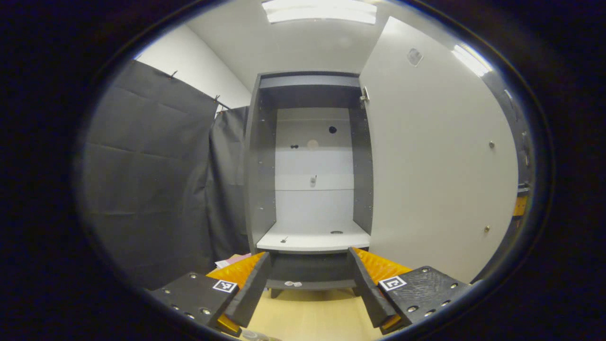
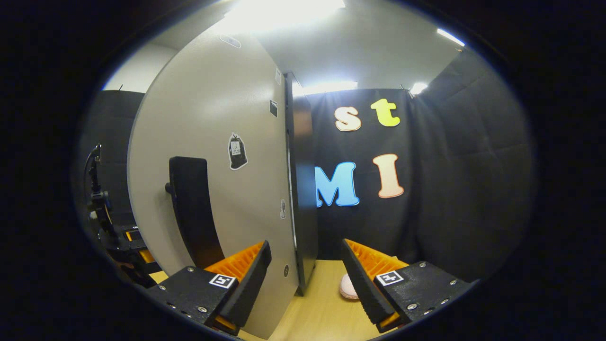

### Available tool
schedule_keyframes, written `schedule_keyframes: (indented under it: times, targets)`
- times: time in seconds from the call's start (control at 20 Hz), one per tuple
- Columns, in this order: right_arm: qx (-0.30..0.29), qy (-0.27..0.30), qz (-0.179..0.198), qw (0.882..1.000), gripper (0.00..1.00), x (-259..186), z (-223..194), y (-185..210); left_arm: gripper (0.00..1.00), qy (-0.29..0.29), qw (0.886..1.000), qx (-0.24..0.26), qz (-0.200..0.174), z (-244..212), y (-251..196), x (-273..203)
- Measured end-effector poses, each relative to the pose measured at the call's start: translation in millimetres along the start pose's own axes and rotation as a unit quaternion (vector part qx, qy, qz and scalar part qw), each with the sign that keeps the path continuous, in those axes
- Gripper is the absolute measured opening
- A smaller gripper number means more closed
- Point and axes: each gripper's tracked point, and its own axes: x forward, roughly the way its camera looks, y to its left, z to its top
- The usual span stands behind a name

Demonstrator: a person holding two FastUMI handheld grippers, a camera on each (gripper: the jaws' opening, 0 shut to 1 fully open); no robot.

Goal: Open the cabinet door with the right hand, grasp the bottle in the cabinet with the left hand and place it on the coaster, then close the cabinet door with the right hand.

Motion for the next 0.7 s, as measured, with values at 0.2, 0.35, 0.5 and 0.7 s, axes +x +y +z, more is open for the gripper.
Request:
schedule_keyframes:
  times: [0.2,0.35,0.5,0.7]
  targets:
    - [0.0,-0.005,-0.025,1.0,0.92,0.2,7.1,13.5,0.92,0.003,0.999,0.004,-0.031,0.2,8.2,13.3]
    - [-0.003,-0.007,-0.037,0.999,0.92,-7.3,7.2,34.1,1.0,-0.003,0.999,0.007,-0.051,3.8,16.1,20.6]
    - [-0.003,-0.006,-0.047,0.999,0.92,-7.6,7.4,50.7,0.92,-0.003,0.998,0.023,-0.062,4.3,27.1,26.3]
    - [-0.001,-0.005,-0.054,0.999,0.92,-3.0,6.0,67.5,1.0,-0.025,0.997,0.061,-0.035,18.0,56.8,22.1]
